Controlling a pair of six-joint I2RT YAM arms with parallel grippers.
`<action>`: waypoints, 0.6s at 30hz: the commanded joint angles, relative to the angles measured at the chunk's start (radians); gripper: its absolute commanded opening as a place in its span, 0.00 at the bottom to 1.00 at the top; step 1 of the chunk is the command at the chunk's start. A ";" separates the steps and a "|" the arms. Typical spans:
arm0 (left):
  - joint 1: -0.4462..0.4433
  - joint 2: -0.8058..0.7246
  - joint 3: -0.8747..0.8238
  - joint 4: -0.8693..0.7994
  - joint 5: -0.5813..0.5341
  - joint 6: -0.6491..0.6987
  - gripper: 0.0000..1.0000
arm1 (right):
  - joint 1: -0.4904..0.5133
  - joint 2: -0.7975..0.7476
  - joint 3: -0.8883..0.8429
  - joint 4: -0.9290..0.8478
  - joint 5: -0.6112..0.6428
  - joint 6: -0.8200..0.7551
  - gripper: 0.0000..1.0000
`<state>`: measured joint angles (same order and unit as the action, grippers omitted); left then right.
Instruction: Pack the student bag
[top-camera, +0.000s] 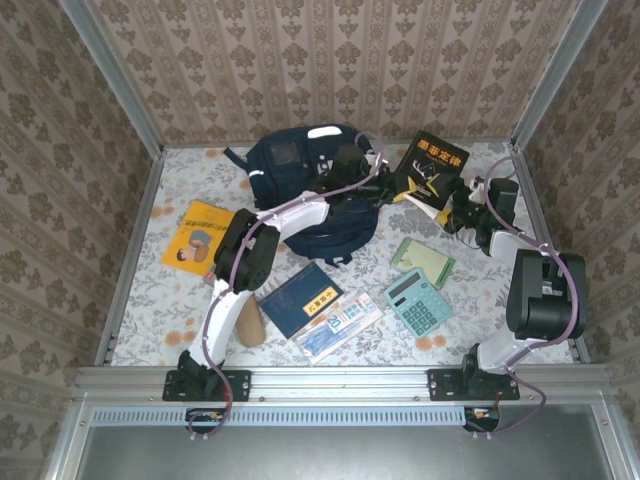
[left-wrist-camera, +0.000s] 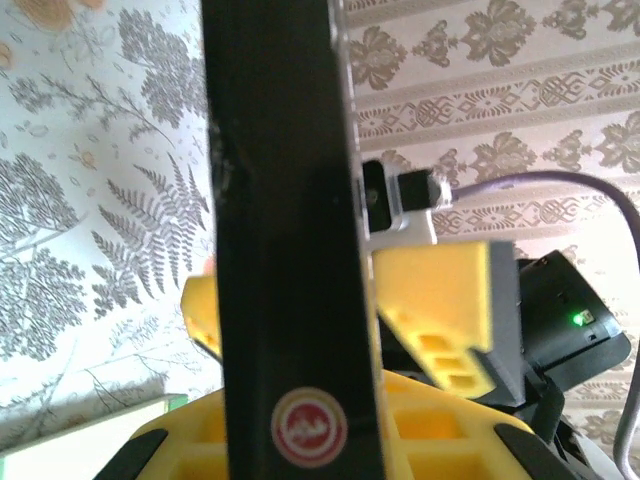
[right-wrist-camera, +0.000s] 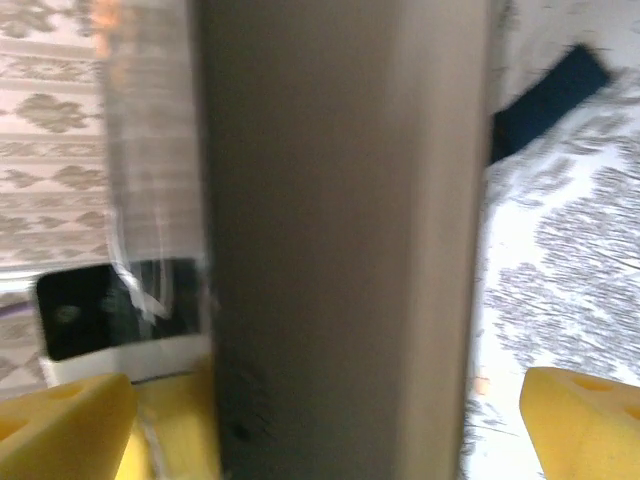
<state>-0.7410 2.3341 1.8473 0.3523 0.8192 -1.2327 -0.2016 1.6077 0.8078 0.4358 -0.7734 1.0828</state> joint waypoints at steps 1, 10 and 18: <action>-0.011 -0.101 -0.039 0.135 0.046 -0.034 0.00 | -0.004 0.048 0.009 0.224 -0.099 0.146 0.99; -0.005 -0.164 -0.100 0.031 0.053 0.066 0.00 | -0.004 0.104 -0.004 0.494 -0.125 0.327 0.29; 0.034 -0.259 -0.111 -0.443 -0.032 0.467 0.55 | -0.001 -0.019 0.015 0.151 -0.085 0.105 0.00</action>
<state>-0.7345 2.1731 1.7321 0.1196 0.8177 -1.0111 -0.2012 1.6653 0.8043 0.6945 -0.8707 1.3010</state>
